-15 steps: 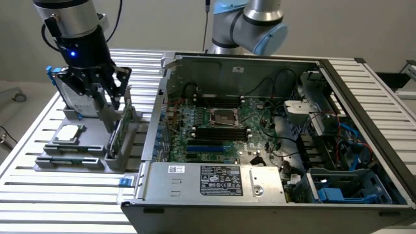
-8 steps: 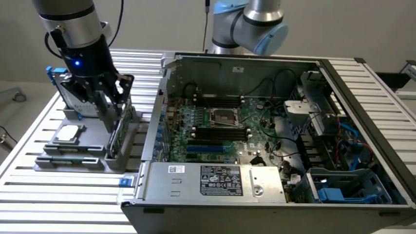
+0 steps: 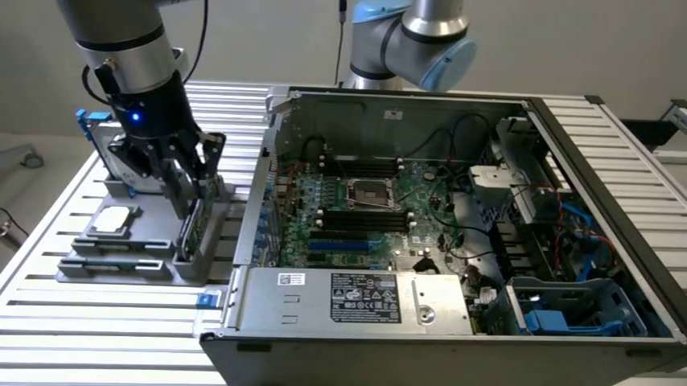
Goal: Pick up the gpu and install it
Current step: 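Pick up the gpu and move the gpu toward the slot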
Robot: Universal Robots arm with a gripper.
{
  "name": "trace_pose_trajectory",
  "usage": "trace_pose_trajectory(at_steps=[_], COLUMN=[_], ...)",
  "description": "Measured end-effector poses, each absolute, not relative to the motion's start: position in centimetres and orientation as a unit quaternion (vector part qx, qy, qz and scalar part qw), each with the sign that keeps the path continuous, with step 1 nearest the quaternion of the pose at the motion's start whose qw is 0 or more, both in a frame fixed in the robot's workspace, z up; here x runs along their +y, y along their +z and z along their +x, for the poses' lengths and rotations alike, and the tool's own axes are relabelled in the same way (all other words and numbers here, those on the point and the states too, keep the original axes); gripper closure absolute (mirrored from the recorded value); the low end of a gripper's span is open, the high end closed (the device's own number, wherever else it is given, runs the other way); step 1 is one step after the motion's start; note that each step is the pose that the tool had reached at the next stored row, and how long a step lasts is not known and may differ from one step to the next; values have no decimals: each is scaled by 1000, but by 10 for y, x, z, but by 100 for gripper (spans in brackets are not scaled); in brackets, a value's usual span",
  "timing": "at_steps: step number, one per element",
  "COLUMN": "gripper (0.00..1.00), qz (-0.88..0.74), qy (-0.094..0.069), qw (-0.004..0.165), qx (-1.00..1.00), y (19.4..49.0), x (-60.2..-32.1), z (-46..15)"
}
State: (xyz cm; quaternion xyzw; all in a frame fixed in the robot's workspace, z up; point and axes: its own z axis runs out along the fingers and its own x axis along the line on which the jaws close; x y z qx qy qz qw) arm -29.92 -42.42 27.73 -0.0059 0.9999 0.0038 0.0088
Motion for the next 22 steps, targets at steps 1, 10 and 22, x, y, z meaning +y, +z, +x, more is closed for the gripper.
trace_pose_trajectory(at_steps=[1,10,22], gripper=[58,58,58], qz=[-6,-6,-3], qy=[4,4,4], qw=[9,9,8], qx=[1000,1000,1000], y=[275,259,241], x=[-424,-424,-419], z=[-299,-299,-300])
